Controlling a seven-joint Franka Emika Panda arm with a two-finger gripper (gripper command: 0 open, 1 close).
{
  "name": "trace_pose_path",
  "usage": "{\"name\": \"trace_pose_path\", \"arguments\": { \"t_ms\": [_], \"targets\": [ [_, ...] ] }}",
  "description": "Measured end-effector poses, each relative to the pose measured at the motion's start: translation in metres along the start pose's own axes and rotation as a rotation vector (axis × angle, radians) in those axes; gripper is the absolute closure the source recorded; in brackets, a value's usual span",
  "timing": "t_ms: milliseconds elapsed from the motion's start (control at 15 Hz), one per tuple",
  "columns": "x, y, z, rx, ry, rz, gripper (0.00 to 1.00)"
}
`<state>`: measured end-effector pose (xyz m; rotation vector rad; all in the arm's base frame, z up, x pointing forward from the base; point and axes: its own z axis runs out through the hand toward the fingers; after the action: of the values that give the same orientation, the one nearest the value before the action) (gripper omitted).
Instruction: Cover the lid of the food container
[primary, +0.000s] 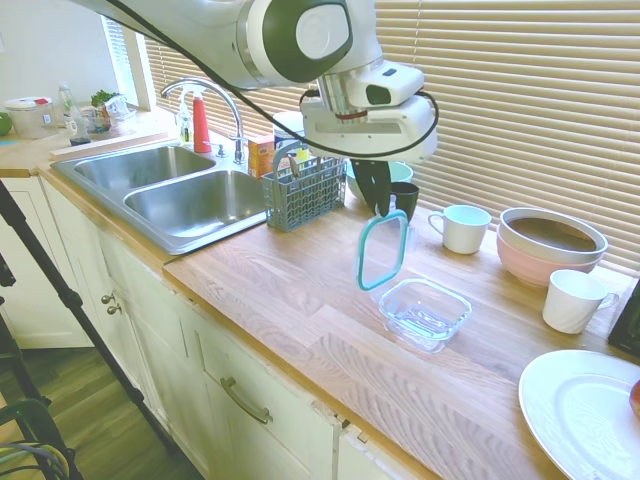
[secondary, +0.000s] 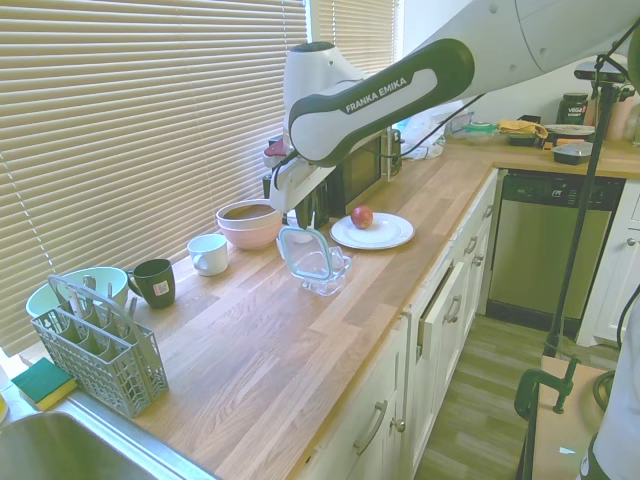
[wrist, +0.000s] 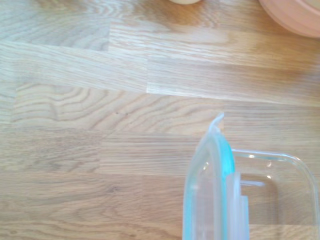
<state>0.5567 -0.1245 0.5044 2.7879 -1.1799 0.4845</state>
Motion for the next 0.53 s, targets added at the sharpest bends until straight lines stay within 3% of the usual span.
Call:
{"name": "trace_pose_path", "arguments": {
  "t_ms": [533],
  "targets": [
    [0.0, 0.001, 0.019, 0.017, -0.002, 0.003, 1.0]
  ]
}}
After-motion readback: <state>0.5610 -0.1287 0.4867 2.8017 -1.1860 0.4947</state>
